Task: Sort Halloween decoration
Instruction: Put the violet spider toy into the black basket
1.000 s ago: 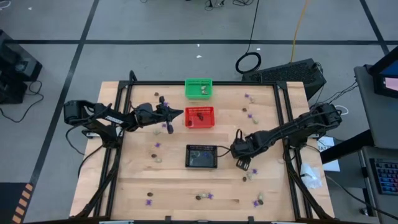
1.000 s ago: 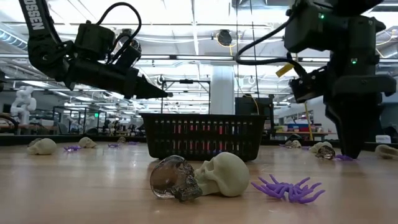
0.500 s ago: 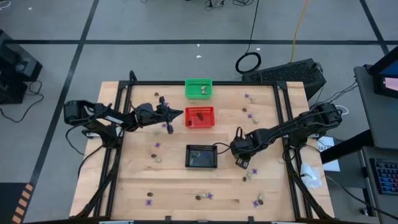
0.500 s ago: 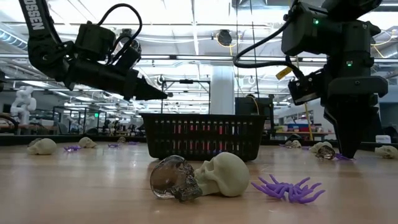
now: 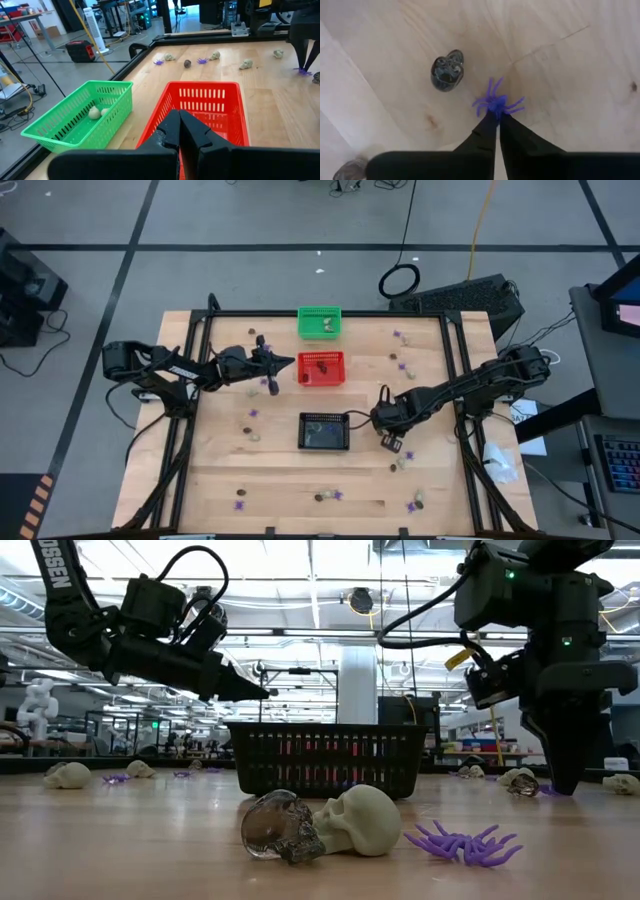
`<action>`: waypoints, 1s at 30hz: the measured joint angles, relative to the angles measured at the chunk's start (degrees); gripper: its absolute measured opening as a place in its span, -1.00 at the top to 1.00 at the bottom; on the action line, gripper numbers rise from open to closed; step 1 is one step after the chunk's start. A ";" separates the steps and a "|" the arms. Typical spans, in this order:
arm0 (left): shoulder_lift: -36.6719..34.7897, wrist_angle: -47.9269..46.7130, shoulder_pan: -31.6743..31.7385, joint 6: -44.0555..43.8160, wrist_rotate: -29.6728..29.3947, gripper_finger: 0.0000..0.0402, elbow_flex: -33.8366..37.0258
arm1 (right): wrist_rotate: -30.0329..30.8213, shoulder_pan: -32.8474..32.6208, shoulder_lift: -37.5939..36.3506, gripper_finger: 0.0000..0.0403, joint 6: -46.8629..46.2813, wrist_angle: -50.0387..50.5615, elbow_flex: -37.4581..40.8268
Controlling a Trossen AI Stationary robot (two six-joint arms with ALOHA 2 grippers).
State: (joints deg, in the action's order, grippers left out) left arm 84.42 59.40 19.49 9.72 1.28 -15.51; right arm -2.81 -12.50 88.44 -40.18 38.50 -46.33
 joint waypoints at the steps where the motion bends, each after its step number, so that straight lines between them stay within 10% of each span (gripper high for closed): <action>1: 0.00 0.00 0.00 0.00 0.00 1.00 0.00 | 0.33 -0.16 0.00 0.99 0.34 1.08 -0.55; 14: 0.00 0.09 0.00 0.00 0.00 1.00 0.00 | 9.36 -1.60 -0.89 1.00 5.95 9.61 -12.35; 30: 0.00 0.07 0.00 0.00 0.00 1.00 0.00 | 7.37 7.79 -0.36 1.00 22.61 -10.25 -16.08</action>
State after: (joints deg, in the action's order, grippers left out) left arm 84.42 59.47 19.49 9.72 1.27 -15.51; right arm 4.56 -4.71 88.08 -17.57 28.25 -62.41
